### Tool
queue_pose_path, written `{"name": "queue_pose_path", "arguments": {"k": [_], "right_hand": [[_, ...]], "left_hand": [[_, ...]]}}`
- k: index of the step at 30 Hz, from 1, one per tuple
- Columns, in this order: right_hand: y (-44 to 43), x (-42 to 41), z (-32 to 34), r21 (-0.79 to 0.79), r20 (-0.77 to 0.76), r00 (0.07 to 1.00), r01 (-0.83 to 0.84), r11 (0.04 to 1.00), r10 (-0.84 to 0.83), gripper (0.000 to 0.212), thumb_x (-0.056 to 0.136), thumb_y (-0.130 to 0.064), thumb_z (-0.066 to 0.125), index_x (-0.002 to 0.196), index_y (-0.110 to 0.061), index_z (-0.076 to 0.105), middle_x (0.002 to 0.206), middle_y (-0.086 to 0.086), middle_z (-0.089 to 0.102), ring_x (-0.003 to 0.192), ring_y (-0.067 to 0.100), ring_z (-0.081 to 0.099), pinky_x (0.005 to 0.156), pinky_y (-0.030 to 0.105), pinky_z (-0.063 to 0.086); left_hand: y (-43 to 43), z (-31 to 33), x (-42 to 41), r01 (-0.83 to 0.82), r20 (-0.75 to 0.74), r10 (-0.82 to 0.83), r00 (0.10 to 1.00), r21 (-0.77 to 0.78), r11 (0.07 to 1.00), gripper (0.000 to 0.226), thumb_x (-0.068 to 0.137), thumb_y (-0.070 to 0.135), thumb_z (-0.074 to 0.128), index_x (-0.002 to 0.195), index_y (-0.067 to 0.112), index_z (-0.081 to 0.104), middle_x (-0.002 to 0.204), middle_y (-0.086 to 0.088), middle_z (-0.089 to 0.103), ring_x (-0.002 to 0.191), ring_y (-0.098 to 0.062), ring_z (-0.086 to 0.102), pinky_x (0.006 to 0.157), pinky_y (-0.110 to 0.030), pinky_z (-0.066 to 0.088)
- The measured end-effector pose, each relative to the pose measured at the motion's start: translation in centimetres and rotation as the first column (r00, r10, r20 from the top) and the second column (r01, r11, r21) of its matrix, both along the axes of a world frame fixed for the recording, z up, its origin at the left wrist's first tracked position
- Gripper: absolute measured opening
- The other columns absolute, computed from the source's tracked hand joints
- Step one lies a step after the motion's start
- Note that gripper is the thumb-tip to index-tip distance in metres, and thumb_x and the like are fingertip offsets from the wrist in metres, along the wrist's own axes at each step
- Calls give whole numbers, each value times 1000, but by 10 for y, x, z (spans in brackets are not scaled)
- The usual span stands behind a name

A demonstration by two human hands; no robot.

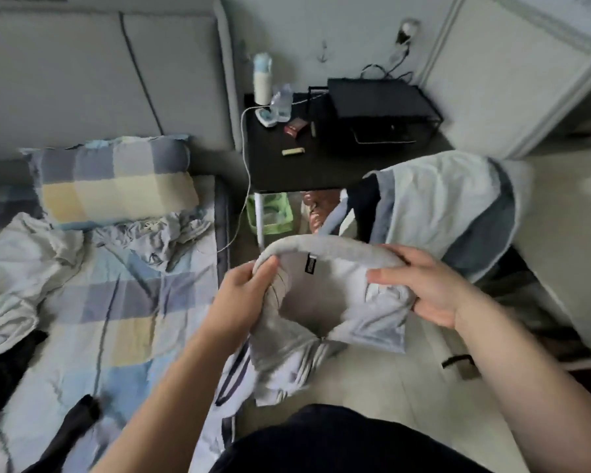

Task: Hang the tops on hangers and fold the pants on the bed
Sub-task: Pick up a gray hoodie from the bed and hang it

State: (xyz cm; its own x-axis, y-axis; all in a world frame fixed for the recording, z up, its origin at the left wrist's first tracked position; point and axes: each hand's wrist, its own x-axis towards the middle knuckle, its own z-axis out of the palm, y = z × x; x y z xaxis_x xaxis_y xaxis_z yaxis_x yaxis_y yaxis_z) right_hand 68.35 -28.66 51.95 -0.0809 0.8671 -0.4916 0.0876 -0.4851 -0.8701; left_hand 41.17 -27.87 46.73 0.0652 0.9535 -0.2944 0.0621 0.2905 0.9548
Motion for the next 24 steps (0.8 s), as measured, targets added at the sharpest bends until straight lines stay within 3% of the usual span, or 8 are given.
{"name": "queue_pose_path", "arguments": {"k": [2, 4, 6, 8, 13, 17, 19, 24], "right_hand": [[-18, 43, -4, 61, 201, 975, 78, 995, -89, 39, 67, -11, 87, 105, -11, 75, 95, 9, 77, 91, 23, 73, 87, 38, 54], [-36, 91, -13, 143, 394, 898, 147, 979, -193, 7, 80, -15, 79, 83, -10, 74, 74, 7, 74, 73, 18, 67, 68, 31, 48], [-53, 140, -19, 228, 521, 808, 179, 957, -276, 31, 88, -19, 70, 59, -19, 59, 52, -8, 51, 58, 12, 49, 55, 26, 34], [-68, 187, -23, 277, 590, 739, 193, 941, -325, 43, 92, -22, 64, 52, -27, 51, 50, -11, 46, 56, 10, 42, 51, 23, 31], [-92, 284, -32, 240, 776, 558, 168, 956, -293, 36, 100, -45, 46, 72, -23, 48, 78, 7, 53, 71, 25, 54, 66, 33, 41], [-96, 342, -17, 314, 711, 589, 224, 923, -385, 37, 101, -36, 53, 67, -21, 49, 66, -6, 55, 65, 15, 53, 59, 30, 39], [-91, 365, -1, 404, 673, 580, 232, 885, -459, 35, 96, -27, 61, 64, -21, 47, 58, -8, 50, 58, 11, 47, 56, 26, 36], [-64, 421, 42, 594, 597, 444, 316, 740, -669, 13, 92, -28, 68, 90, -22, 57, 78, -2, 63, 70, 14, 60, 64, 31, 47]], "left_hand": [[7, 11, 56, 67, 42, -67, 997, 11, 998, 33, 90, 50, 59, 89, 21, 77, 92, -15, 76, 83, -19, 73, 78, -39, 58], [8, 17, 109, 134, 69, -134, 989, 5, 991, 34, 95, 45, 59, 94, 15, 76, 98, -17, 76, 99, -27, 73, 90, -47, 56], [6, 19, 160, 213, 93, -210, 973, -21, 977, 34, 101, 38, 57, 97, 10, 76, 102, -20, 75, 107, -38, 69, 98, -55, 52], [3, 22, 208, 291, 122, -285, 951, -36, 956, 33, 104, 34, 54, 98, 10, 77, 103, -19, 76, 108, -38, 69, 101, -56, 51], [7, 37, 320, 405, 95, -405, 909, 25, 914, 36, 103, 40, 53, 96, 14, 78, 95, -10, 78, 94, -24, 75, 82, -35, 60], [23, 52, 396, 426, 58, -432, 900, 99, 899, 52, 102, 42, 53, 100, -8, 66, 97, -35, 68, 84, -32, 71, 83, -50, 57], [37, 64, 427, 447, 32, -459, 888, 171, 878, 51, 103, 44, 52, 89, -3, 66, 88, -34, 68, 75, -29, 71, 79, -42, 58], [84, 107, 502, 492, 54, -528, 847, 294, 819, 64, 92, 55, 55, 98, -8, 63, 96, -34, 68, 82, -25, 68, 94, -49, 54]]}}
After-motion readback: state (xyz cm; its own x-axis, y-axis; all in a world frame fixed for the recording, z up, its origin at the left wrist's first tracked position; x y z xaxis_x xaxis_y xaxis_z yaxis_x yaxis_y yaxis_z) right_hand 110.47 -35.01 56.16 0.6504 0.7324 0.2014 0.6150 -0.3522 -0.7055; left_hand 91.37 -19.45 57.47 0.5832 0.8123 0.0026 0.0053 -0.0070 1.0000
